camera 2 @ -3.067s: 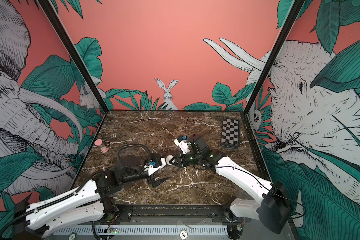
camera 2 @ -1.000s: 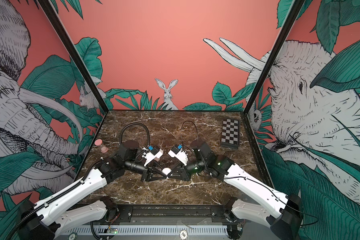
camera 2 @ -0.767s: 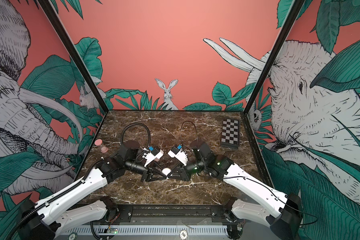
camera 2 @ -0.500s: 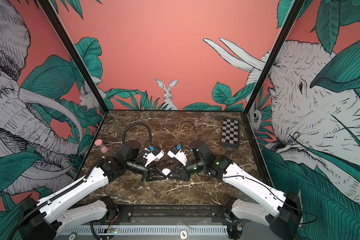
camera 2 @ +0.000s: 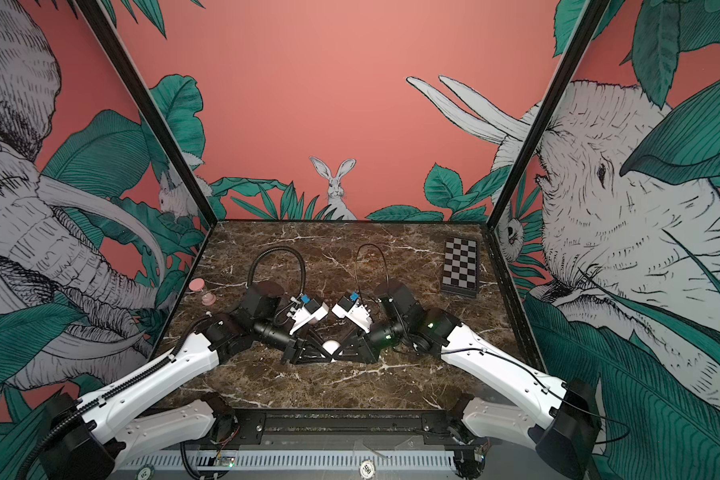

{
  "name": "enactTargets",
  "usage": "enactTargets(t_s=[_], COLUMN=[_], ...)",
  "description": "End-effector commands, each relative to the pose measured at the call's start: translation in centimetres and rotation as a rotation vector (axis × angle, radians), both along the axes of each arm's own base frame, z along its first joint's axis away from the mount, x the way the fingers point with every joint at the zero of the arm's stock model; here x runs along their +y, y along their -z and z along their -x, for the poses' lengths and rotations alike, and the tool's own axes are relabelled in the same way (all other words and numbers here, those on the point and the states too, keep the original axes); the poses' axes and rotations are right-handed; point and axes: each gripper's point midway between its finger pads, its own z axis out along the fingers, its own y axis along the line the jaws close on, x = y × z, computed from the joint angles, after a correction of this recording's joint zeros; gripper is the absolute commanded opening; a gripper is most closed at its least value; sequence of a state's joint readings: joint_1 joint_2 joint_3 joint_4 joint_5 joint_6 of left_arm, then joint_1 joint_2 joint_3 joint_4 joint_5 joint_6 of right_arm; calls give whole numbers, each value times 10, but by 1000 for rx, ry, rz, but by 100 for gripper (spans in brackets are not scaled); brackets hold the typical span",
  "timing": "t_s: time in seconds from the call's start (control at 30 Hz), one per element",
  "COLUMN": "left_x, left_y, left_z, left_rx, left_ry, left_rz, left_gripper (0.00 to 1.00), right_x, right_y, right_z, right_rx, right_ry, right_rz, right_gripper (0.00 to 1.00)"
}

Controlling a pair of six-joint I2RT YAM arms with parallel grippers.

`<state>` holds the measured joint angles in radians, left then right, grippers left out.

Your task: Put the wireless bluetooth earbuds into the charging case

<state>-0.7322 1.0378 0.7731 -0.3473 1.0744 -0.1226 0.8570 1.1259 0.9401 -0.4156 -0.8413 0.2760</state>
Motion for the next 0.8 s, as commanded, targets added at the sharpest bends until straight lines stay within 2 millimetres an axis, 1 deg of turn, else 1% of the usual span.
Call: enactTargets(t_s=[0.0, 0.07, 0.13, 0.17, 0.2, 0.27, 0.33, 0.4, 0.47, 0.53, 0.6, 0.67, 0.77], left_x=[-4, -3, 0, 2, 4, 9, 12, 14, 14, 14, 10, 7, 7], left_y=[-16, -14, -14, -16, -15, -24, -35, -47, -53, -53, -45, -38, -38], left_z=[-3, -11, -17, -21, -25, -31, -32, -32, -29, -26, -27, -26, -25], left_rx=[-106, -156, -212, -253, -286, -365, -436, -489, -517, -523, -501, -485, -491], left_ry=[-4, -64, -124, -162, -203, -266, -300, -326, -316, -307, -294, -266, -267], left_rz=[69, 62, 76, 93, 109, 166, 249, 339, 414, 477, 470, 462, 482], left_gripper=[0, 0, 0, 0, 0, 0, 0, 0, 0, 0, 0, 0, 0], right_x=[12, 10, 7, 5, 2, -3, -10, -16, -21, -25, -28, -31, -33], right_y=[-20, -22, -24, -25, -26, -30, -37, -43, -51, -56, -61, -65, -65], right_z=[-12, -13, -14, -16, -18, -19, -25, -25, -25, -24, -24, -25, -24], right_rx=[-90, -106, -128, -148, -169, -211, -265, -310, -346, -380, -412, -451, -532], right_ry=[27, 42, 51, 66, 84, 103, 156, 175, 194, 204, 215, 232, 240], right_rz=[-58, -55, -57, -53, -50, -59, -67, -85, -105, -125, -133, -119, -70], right_gripper=[4, 34, 49, 61, 68, 76, 83, 86, 89, 94, 98, 98, 98])
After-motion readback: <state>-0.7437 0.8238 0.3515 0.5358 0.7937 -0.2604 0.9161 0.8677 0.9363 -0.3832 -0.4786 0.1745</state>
